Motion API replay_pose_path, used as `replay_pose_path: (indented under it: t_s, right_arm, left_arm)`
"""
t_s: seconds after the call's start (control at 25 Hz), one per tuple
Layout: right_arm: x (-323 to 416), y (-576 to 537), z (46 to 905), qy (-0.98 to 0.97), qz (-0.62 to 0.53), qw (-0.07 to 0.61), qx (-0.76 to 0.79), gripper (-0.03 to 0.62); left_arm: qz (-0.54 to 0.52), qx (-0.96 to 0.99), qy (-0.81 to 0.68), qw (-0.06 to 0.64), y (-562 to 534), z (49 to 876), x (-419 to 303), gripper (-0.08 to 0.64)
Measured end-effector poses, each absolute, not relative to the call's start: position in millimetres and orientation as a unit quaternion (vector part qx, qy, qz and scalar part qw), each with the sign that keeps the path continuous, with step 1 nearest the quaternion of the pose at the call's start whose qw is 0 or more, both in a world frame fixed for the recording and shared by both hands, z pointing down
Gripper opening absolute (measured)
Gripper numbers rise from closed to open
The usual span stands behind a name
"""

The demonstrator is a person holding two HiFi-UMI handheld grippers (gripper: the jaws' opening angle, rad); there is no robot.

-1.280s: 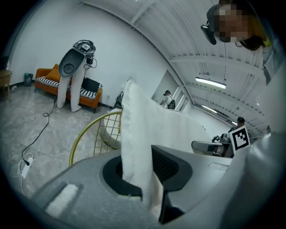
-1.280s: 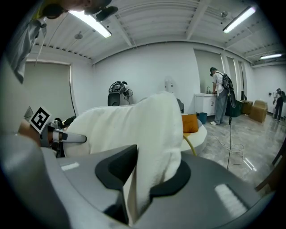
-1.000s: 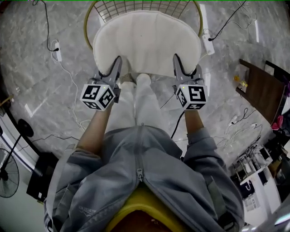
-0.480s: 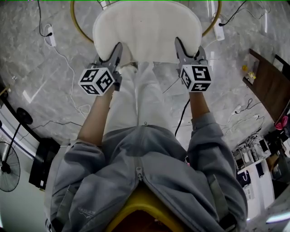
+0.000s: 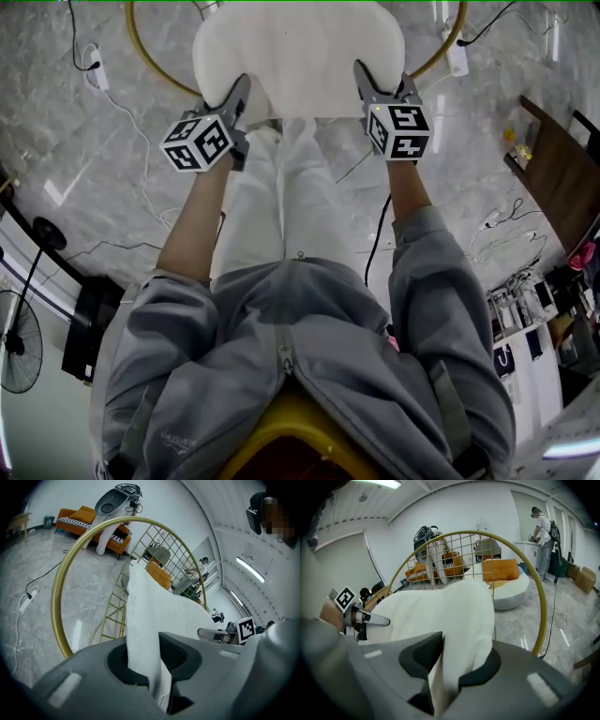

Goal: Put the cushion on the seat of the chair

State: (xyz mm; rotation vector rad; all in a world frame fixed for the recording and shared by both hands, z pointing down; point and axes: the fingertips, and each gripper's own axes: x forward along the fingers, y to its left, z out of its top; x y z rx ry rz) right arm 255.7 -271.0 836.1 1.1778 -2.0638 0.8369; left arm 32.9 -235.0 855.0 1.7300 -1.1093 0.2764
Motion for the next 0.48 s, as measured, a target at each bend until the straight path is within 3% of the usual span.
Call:
replay_pose_path:
  t_s: [0.48]
  right_arm:
    - [263,-289,885,-0.745,0.326,0.368,0.451,0.145]
  left_arm:
    - [0.166,0.694,-0.457,0.531,-247,901,38,0.075]
